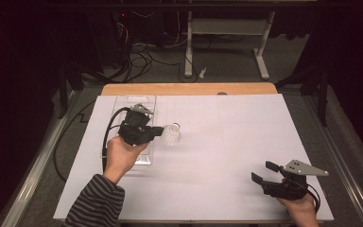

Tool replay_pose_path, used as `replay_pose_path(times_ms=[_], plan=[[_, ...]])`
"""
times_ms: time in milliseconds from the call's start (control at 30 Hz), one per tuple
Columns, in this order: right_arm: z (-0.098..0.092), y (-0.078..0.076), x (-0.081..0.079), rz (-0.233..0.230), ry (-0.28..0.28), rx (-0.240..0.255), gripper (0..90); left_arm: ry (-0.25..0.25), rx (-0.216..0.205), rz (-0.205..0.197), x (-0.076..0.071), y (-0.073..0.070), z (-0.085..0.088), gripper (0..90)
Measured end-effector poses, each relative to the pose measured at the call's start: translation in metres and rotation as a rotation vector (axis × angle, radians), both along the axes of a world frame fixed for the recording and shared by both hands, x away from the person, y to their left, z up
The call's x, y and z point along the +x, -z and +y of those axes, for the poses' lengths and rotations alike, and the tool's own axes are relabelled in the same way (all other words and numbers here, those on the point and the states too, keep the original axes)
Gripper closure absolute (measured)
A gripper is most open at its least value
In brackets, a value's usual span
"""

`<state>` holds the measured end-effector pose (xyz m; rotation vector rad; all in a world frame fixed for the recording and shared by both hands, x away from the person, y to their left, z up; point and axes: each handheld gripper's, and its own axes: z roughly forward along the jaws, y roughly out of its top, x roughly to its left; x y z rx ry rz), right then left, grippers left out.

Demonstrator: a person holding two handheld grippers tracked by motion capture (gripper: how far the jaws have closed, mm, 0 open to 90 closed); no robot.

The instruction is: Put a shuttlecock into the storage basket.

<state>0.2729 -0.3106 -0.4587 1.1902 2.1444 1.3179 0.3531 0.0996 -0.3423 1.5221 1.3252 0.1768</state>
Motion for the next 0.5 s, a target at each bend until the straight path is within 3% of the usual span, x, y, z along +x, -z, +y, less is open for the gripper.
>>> replay_pose_path(times_ms=[500], plan=[[0.0,0.0,0.0,0.0,0.002,-0.001,24.5,-0.078,0.01,-0.032,0.003,-0.006,0.025,89.8]])
